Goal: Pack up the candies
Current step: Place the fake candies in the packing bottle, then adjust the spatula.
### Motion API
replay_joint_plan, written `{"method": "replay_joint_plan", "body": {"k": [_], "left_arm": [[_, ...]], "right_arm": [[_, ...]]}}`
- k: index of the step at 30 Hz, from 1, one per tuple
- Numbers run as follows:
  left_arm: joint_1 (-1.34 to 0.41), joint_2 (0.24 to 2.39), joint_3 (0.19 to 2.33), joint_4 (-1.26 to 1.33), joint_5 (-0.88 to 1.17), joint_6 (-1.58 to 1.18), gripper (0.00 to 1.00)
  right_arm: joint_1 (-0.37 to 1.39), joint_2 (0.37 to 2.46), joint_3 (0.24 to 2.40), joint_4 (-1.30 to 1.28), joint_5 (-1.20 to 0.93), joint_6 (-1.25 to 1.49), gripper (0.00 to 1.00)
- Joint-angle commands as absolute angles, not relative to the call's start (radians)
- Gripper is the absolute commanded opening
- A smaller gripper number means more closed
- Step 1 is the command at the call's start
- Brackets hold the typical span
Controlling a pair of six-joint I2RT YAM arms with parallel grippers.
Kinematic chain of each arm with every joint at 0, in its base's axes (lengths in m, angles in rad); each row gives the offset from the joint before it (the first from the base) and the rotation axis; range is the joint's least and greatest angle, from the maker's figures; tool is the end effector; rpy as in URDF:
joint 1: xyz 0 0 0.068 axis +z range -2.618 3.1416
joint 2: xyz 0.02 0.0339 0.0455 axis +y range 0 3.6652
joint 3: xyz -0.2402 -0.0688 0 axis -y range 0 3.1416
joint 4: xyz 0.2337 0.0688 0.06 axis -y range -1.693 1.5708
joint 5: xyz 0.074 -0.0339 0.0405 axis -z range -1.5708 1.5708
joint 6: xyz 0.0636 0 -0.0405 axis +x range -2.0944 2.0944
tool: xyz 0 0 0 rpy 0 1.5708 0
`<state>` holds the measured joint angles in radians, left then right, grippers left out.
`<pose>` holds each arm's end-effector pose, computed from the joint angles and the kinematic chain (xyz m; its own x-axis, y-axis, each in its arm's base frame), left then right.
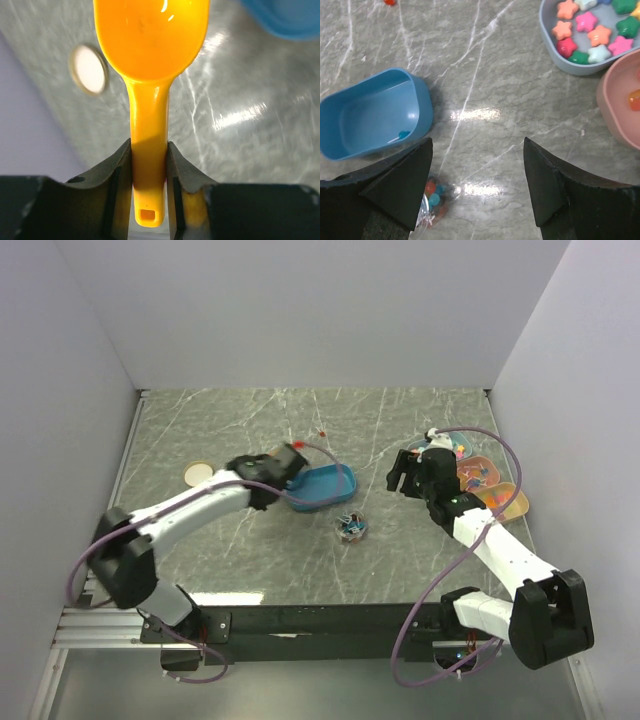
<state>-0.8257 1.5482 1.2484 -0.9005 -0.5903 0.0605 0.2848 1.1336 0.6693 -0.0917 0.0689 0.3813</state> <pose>0.2304 -0.1976 0.2237 -0.6022 0.7269 -0.3300 0.5113 0.6687 0.5398 0.2612 0.0719 0.2076 -0.5536 0.2248 -0.8019 -0.0196 0.9591 0.2823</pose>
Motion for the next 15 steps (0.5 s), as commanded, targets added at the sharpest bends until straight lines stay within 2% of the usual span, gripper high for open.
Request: {"method": "replay_joint_plan", "body": {"k": [1,7,15], "left_arm": [[-0.679,1.43,1.119,-0.628,-0.384,-0.095,0.01],[-0.523,1.404,0.899,-0.408,-0.27,-0.287,0.01],[-0.468,1.445,0.77,-0.301,-0.247,-0.434,0.07]], "right_arm": [[0.278,1.108,0.68,-0.081,0.02,0.362,0.79],[0.276,1.13,0.689,-0.083,-0.07,0.354,0.77],[0.293,1.241,0.721,-0.069,-0.153,0.376,0.73]]}}
